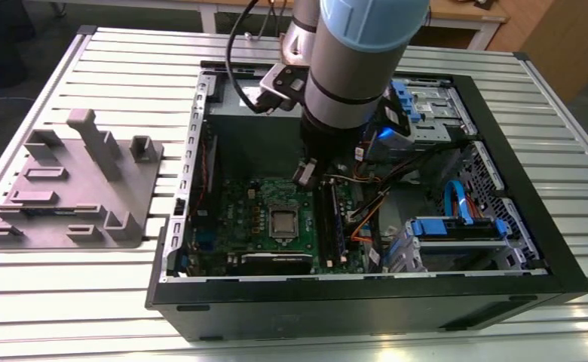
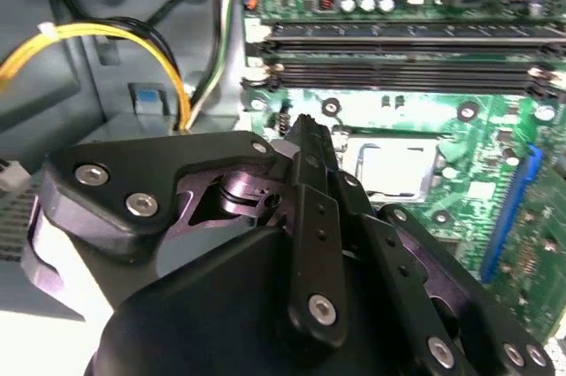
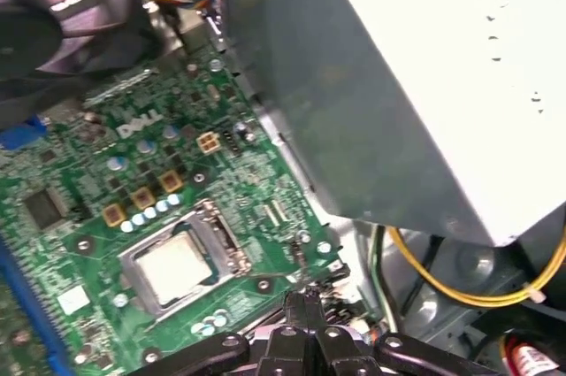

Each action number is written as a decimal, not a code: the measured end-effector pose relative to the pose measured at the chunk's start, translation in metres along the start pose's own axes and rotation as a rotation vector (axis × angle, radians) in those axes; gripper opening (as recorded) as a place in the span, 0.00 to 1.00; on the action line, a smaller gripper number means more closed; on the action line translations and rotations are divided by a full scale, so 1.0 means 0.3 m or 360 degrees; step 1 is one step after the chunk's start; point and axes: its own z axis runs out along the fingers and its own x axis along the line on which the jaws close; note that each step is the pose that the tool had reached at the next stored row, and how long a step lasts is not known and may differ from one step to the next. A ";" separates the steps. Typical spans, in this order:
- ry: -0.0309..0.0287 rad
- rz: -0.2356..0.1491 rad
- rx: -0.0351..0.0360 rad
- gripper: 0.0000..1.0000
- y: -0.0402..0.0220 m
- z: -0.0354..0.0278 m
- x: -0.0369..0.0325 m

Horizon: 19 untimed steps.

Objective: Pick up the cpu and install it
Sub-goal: 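Install the first cpu locking lever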

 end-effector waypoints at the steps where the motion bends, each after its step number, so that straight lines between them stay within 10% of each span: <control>1: 0.00003 0.0000 0.0000 0.10 0.000 0.001 -0.006; 19: 0.00110 -0.0013 0.0004 0.10 0.028 0.021 -0.022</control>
